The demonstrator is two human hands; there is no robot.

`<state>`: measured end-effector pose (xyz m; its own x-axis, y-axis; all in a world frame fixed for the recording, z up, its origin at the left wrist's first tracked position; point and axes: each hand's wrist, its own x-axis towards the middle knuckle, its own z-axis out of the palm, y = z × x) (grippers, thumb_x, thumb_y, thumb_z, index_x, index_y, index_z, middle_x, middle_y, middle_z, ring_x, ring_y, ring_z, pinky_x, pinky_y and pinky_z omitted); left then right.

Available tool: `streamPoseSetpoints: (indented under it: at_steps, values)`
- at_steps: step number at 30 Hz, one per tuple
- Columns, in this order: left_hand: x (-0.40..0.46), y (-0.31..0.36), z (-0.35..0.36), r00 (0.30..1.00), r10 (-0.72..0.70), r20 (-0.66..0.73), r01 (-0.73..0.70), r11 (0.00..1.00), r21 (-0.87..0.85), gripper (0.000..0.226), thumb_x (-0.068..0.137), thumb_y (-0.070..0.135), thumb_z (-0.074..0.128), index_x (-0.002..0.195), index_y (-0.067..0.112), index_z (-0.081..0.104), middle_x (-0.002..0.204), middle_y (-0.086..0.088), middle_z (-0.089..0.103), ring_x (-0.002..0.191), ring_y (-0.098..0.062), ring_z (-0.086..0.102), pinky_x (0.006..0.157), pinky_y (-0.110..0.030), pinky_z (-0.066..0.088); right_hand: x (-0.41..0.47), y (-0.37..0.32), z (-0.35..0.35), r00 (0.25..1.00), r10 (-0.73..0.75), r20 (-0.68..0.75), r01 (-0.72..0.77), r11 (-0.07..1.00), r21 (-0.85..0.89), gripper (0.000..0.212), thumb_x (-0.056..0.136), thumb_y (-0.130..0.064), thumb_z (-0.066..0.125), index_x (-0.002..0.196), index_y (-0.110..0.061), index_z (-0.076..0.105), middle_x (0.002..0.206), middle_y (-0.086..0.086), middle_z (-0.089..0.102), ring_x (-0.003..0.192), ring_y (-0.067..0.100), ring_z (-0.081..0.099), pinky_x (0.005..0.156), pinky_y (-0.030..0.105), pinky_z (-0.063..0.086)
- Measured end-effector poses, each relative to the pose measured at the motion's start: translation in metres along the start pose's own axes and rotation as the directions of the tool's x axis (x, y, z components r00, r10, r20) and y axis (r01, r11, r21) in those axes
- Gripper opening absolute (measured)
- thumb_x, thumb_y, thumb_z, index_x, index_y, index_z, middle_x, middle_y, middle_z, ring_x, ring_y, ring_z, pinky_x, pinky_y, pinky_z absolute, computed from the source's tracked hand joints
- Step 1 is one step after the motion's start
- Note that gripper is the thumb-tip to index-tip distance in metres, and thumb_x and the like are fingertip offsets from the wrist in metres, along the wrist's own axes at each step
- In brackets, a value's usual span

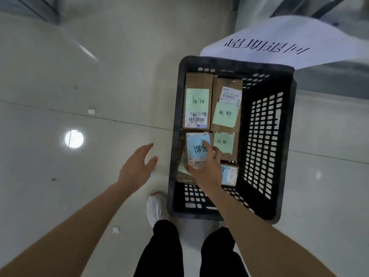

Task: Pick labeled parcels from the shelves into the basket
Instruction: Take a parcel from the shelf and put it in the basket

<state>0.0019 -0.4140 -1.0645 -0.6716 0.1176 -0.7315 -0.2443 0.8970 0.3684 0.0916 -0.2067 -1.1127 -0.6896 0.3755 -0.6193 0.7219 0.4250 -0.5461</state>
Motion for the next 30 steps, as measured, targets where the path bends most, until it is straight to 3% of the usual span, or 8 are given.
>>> streamPoseSetpoints:
  at_steps: [6,11,16,18,21,23,26,30]
  values:
    - [0.02,-0.002,0.018,1.0,0.008,-0.006,-0.008,1.0,-0.008,0.054,0.102,0.043,0.043,0.153,0.029,0.031,0.157,0.006,0.034,0.142,-0.017,0.035,0.112,-0.034,0.03,0.015,-0.001,0.028,0.998,-0.057,0.004,0.056,0.991,0.118,0.101,0.077,-0.035,0.088,0.15,-0.054,0.021,0.158,-0.003,0.014,0.136,0.024,0.042,0.105,0.05,0.052]
    - [0.016,0.008,0.018,1.0,-0.005,-0.004,0.005,1.0,-0.015,0.053,0.102,0.042,0.043,0.153,0.028,0.033,0.157,0.004,0.036,0.142,-0.018,0.036,0.113,-0.036,0.031,0.021,-0.004,0.02,0.994,-0.066,0.084,0.055,0.99,0.131,0.096,0.084,-0.024,0.083,0.154,-0.043,0.021,0.155,-0.001,0.011,0.127,0.011,0.036,0.109,0.042,0.048]
    - [-0.007,0.032,0.003,1.0,0.009,-0.024,-0.01,1.0,-0.007,0.054,0.102,0.041,0.045,0.152,0.029,0.032,0.157,0.005,0.035,0.141,-0.018,0.037,0.111,-0.038,0.033,0.017,-0.015,-0.012,0.987,-0.02,0.16,0.012,0.999,0.046,0.092,0.088,-0.017,0.077,0.154,-0.045,0.02,0.158,0.003,0.021,0.134,0.027,0.045,0.105,0.049,0.051]
    - [-0.022,0.051,-0.009,0.999,0.023,-0.036,-0.023,1.0,-0.013,0.054,0.102,0.039,0.046,0.152,0.028,0.032,0.157,0.005,0.034,0.141,-0.017,0.036,0.111,-0.037,0.032,0.006,-0.02,-0.038,0.985,0.013,0.175,-0.014,1.0,0.007,0.087,0.092,-0.018,0.072,0.156,-0.045,0.019,0.156,0.001,0.03,0.131,0.025,0.051,0.099,0.047,0.055]
    - [-0.048,0.087,-0.03,0.997,0.046,-0.058,-0.047,0.999,-0.019,0.055,0.101,0.041,0.046,0.153,0.027,0.032,0.158,0.004,0.034,0.142,-0.017,0.035,0.112,-0.037,0.031,-0.018,-0.031,-0.088,0.978,-0.003,0.211,0.027,0.993,-0.112,0.079,0.096,-0.035,0.066,0.153,-0.052,0.015,0.158,-0.008,0.03,0.128,0.023,0.054,0.081,0.047,0.062]
    - [-0.072,0.118,-0.047,0.995,0.062,-0.076,-0.063,0.998,-0.02,0.055,0.101,0.042,0.046,0.152,0.027,0.033,0.157,0.005,0.034,0.141,-0.016,0.036,0.111,-0.037,0.032,-0.034,-0.044,-0.128,0.968,-0.014,0.251,0.066,0.978,-0.2,0.076,0.097,-0.044,0.061,0.156,-0.05,0.013,0.163,-0.009,0.024,0.132,0.02,0.052,0.085,0.045,0.06]
    - [-0.116,0.168,-0.075,0.989,0.103,-0.103,-0.105,0.994,-0.014,0.054,0.101,0.04,0.047,0.151,0.028,0.033,0.156,0.005,0.036,0.14,-0.016,0.038,0.109,-0.035,0.034,-0.057,-0.075,-0.194,0.961,-0.024,0.276,0.096,0.964,-0.248,0.076,0.095,-0.051,0.058,0.155,-0.054,0.012,0.164,-0.011,0.023,0.122,0.021,0.06,0.081,0.044,0.061]
    - [-0.186,0.237,-0.122,0.969,0.191,-0.157,-0.19,0.982,0.021,0.053,0.101,0.038,0.049,0.151,0.028,0.034,0.152,0.006,0.04,0.134,-0.015,0.043,0.098,-0.029,0.037,-0.098,-0.134,-0.291,0.959,-0.129,0.252,0.206,0.928,-0.31,0.074,0.096,-0.049,0.059,0.158,-0.043,0.019,0.165,-0.008,0.024,0.142,0.02,0.043,0.104,0.047,0.05]
